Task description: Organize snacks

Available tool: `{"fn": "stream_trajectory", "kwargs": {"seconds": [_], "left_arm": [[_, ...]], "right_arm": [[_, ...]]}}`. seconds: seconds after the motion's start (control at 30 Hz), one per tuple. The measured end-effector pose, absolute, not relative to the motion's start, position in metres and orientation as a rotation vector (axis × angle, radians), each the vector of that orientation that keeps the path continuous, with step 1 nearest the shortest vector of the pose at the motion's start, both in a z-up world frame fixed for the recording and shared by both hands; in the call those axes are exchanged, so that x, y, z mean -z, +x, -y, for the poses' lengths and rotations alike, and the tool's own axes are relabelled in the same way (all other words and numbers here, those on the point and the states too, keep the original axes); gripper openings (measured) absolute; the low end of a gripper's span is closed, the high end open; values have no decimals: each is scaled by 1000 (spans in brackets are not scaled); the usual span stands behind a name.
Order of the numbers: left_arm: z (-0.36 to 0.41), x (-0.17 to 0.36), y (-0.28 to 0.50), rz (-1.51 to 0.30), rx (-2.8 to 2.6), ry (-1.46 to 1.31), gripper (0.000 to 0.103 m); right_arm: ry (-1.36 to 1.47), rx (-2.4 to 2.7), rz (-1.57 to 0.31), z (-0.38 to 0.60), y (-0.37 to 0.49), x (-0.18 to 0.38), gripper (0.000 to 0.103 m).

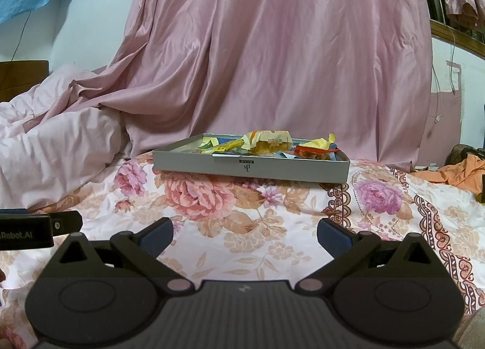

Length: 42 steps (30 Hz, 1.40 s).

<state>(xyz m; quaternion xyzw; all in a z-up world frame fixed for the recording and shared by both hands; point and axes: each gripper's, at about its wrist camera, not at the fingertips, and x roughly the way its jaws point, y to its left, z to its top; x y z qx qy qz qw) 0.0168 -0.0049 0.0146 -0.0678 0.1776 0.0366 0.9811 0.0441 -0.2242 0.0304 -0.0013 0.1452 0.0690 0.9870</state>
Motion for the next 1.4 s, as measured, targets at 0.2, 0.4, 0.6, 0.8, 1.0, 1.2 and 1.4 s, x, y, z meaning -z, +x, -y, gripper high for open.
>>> {"fn": "stream_trajectory", "kwargs": {"seconds": [0.2,0.4,0.6,0.8,1.0,1.2,1.4], "left_arm": [[5,-15,17,-357,-74,-137,102],[5,-15,16,-356,-73,-138,102],[5,-15,16,-356,-73,-138,102],[5,-15,16,-356,-74,-138,102],[5,-14,16,-356,-73,-138,102],[6,-15,15,-356,-74,-133,102],[10,-18,14,-361,-134,-107,102]], "right_arm": [[-7,-136,-296,225,45,-28,103],[-8,-137,-297,225,45,-28,103],[-8,-136,-297,225,45,-28,103],[-9,-136,-298,225,45,-28,103],[-9,-136,-298,225,45,-29,103],[-1,-136,-293,226,45,-27,103],[-2,-136,-294,226,45,-27,103]]}}
